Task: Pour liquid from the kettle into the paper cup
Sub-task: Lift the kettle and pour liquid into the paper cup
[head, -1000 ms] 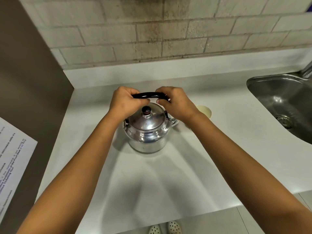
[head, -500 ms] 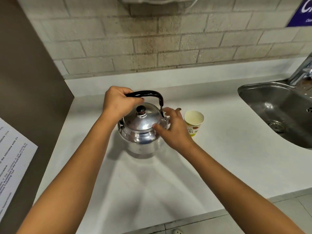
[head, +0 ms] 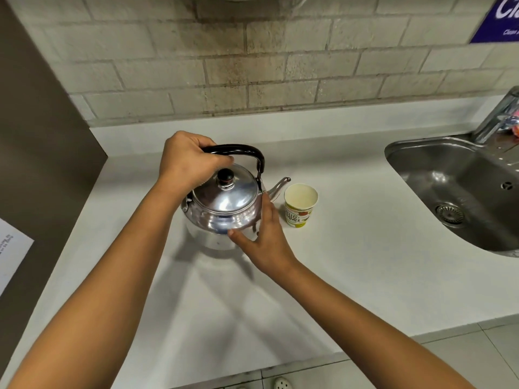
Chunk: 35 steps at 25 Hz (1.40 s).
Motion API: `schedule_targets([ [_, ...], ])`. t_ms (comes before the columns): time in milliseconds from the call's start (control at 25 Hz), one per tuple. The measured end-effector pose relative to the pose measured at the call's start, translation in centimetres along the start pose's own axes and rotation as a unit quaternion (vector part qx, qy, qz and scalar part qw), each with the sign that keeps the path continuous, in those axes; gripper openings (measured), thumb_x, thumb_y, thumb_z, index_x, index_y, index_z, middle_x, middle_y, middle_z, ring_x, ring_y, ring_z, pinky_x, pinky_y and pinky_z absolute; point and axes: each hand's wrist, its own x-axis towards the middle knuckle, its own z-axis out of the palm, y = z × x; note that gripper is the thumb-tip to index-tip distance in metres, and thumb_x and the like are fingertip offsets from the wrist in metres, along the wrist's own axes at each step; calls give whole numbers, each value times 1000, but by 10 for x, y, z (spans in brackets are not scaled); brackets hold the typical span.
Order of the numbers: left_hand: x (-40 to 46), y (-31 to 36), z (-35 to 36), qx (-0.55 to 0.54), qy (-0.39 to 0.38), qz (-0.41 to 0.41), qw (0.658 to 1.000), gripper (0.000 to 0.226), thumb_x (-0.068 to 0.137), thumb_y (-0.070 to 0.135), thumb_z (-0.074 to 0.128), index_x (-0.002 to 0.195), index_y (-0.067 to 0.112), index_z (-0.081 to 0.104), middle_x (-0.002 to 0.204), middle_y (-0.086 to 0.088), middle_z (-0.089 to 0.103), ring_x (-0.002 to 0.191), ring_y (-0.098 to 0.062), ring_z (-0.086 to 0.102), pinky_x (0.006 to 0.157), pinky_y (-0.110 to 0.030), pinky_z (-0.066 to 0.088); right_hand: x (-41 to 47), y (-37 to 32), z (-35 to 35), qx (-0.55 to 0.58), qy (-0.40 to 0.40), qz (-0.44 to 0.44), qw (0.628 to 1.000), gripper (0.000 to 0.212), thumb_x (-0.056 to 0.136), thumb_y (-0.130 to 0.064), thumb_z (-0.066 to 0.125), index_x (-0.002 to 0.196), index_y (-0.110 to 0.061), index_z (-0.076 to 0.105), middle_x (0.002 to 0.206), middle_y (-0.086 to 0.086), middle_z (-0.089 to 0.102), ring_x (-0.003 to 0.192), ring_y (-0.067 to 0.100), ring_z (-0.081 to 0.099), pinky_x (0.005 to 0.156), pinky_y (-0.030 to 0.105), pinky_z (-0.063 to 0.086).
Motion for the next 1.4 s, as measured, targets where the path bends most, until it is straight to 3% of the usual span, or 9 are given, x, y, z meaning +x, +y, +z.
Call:
schedule_targets([
  [160, 0, 8, 6, 32, 4, 0, 999, 12, 54, 25, 75, 48, 28, 65, 47, 6, 59, 46, -7, 52, 46, -18, 41, -1, 6, -3, 22, -6, -1, 1000, 97, 76, -37, 69, 145, -18, 4, 154, 5, 15, 141, 16, 19, 115, 40, 27],
  [440, 3, 15, 15, 76, -13, -1, 997, 16, 58, 24, 77, 49, 29, 65, 49, 4, 59, 49, -9, 52, 48, -19, 39, 3, 23, 1, 63, -5, 9, 998, 95, 76, -39, 69, 145, -22, 7, 153, 1, 17, 140, 14, 21, 111, 46, 33],
  [880, 10, 52, 31, 206, -40, 77, 975, 19, 58, 26, 72, 46, 31, 58, 44, 7, 53, 46, -8, 50, 44, -18, 34, 15, 27, 11, 191, 52, 5, 980, 89, 73, -29, 71, 141, -28, 15, 146, -1, 29, 129, 8, 39, 107, 44, 40],
  [1040, 12, 57, 38, 237, -46, 104, 965, 3, 59, 24, 72, 61, 25, 70, 49, 5, 57, 52, -11, 53, 45, -18, 36, 17, 28, 12, 216, 50, 4, 975, 88, 74, -25, 72, 141, -29, 14, 146, -1, 30, 129, 8, 40, 108, 42, 39],
  [1320, 12, 63, 46, 278, -47, 129, 951, 11, 58, 24, 71, 69, 22, 74, 50, 4, 56, 54, -17, 53, 45, -18, 36, 18, 29, 16, 251, 50, 16, 967, 84, 71, -27, 73, 130, -46, 16, 135, -24, 31, 125, 0, 41, 108, 37, 40],
  [1400, 12, 64, 47, 283, -48, 137, 948, 11, 58, 23, 70, 69, 22, 74, 48, 4, 54, 52, -13, 50, 45, -18, 34, 19, 28, 16, 255, 52, 18, 965, 84, 71, -26, 72, 131, -45, 17, 137, -20, 32, 125, 0, 41, 108, 36, 40],
])
